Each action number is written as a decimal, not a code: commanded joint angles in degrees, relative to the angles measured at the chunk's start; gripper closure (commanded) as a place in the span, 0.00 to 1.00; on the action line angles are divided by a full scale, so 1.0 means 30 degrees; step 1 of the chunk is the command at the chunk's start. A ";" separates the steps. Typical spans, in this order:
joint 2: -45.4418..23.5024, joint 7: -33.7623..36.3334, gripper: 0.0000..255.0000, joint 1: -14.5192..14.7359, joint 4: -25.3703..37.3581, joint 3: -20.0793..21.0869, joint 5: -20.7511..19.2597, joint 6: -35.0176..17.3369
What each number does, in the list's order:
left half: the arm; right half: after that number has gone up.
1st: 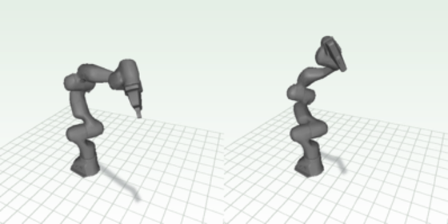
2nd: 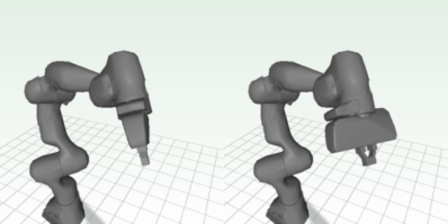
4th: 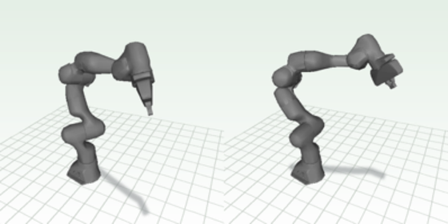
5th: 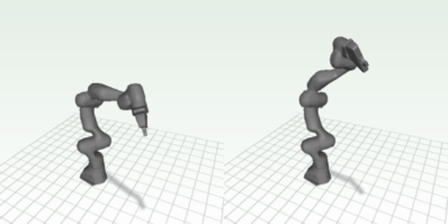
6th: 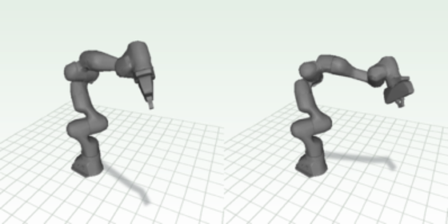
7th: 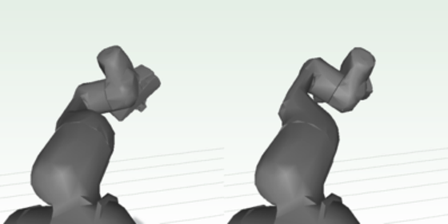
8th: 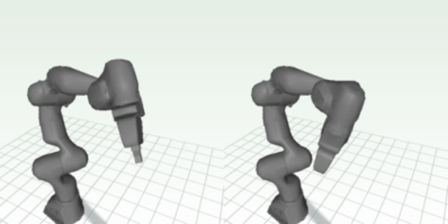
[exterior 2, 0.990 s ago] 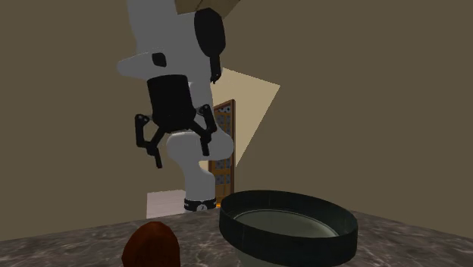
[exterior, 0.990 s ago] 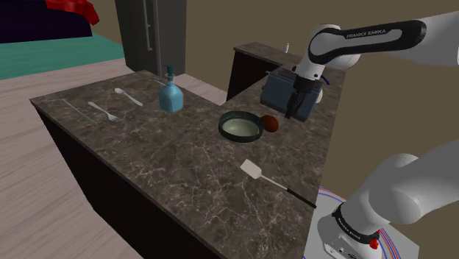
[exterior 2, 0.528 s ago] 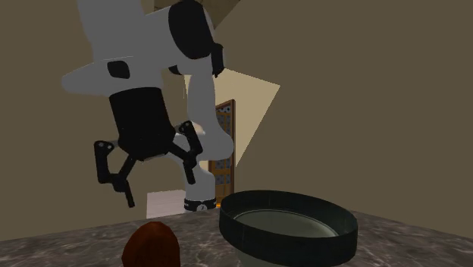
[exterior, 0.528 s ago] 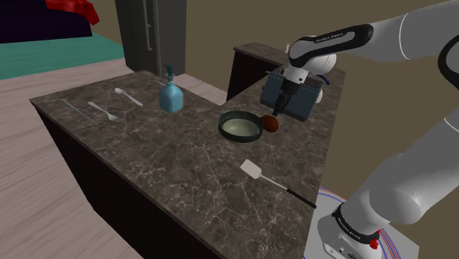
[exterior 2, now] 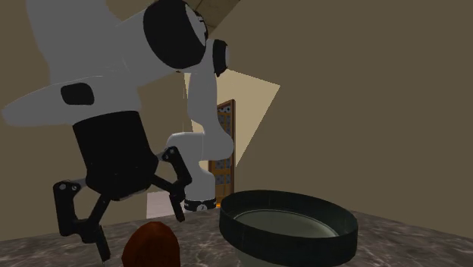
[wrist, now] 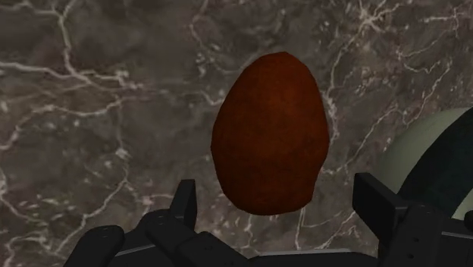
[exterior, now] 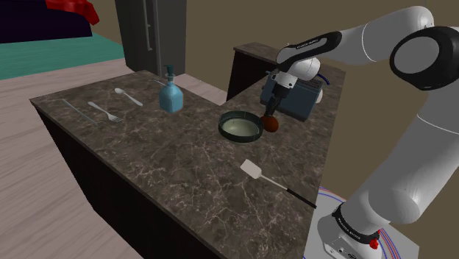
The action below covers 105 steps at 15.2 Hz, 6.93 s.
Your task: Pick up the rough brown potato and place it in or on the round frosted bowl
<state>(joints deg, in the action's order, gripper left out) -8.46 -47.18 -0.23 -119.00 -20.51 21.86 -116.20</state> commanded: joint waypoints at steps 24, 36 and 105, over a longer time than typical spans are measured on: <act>-0.0300 -0.0097 1.00 0.0173 -0.0528 0.0199 0.0350 -0.0845; 0.1274 0.1186 1.00 0.0236 0.0764 0.0035 -0.0712 0.1677; 0.3496 0.8042 0.00 0.3267 0.1465 0.3207 -0.0859 0.2432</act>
<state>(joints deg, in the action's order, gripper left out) 2.02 -23.06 9.59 -114.69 -10.88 19.31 -109.03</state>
